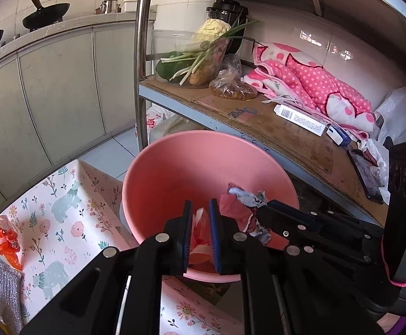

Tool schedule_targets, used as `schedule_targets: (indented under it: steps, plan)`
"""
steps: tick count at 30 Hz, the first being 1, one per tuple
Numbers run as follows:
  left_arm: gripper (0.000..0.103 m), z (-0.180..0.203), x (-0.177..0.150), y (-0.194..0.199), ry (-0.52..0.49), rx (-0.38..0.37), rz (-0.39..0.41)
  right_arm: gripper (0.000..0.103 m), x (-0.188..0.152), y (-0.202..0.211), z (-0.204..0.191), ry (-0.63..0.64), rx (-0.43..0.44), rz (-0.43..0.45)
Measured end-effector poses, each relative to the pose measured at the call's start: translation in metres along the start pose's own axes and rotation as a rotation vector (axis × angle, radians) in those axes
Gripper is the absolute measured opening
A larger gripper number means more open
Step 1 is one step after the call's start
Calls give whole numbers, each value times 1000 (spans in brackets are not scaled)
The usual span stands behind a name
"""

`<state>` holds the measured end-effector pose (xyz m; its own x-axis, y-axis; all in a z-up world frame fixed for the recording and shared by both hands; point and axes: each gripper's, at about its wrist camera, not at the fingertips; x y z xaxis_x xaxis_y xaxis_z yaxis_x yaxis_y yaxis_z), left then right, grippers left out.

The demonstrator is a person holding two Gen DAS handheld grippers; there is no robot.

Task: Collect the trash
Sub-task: 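Drop the red wrapper into the pink bucket with the right gripper, then return the right gripper to the table and approach the orange snack bag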

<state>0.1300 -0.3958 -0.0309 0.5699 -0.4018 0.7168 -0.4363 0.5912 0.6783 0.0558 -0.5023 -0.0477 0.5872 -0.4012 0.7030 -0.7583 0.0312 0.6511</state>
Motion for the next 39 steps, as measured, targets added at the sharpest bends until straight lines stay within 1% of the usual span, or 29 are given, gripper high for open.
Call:
schedule_targets:
  steps: [1,2,3,5,13,20,22,24,26,34,39]
  plan:
    - [14,-1,0,0,9,-5,-4,19,0,-1,2,-14,4,-7]
    - [16,-1,1,1,15,-9,-5,26,0,-1,3,-21,5,-9]
    - [17,-1,2,2,17,-10,-4,30,0,0,3,-27,7,-7]
    - [20,1,2,5,12,-7,3,32,-1,1,4,-28,9,-3]
    - [22,8,5,19,-9,-4,33,34,-1,9,2,-23,14,13]
    - [22,9,9,42,-5,-13,75,34,3,28,-5,-10,25,43]
    - [22,8,10,51,-2,-12,90,35,5,35,-9,-3,32,54]
    - [22,7,11,61,1,-13,100,43,5,43,-14,5,42,71]
    - [22,6,11,73,-4,-9,113,45,6,51,-19,15,54,88]
    - [24,-4,1,126,6,15,156,46,2,73,-47,76,103,117]
    - [25,-17,-13,150,37,27,148,46,-4,79,-65,111,135,113]
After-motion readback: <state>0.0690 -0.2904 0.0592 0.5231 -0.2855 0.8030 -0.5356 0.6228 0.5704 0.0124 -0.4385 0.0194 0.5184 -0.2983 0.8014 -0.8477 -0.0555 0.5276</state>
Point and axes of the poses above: each gripper's, at about its wrist camera, not at the fingertips, and y roughly against the way its jaws point, z to its right, x to its top, and after that the axes turned 3 degrees about -x, right-handed
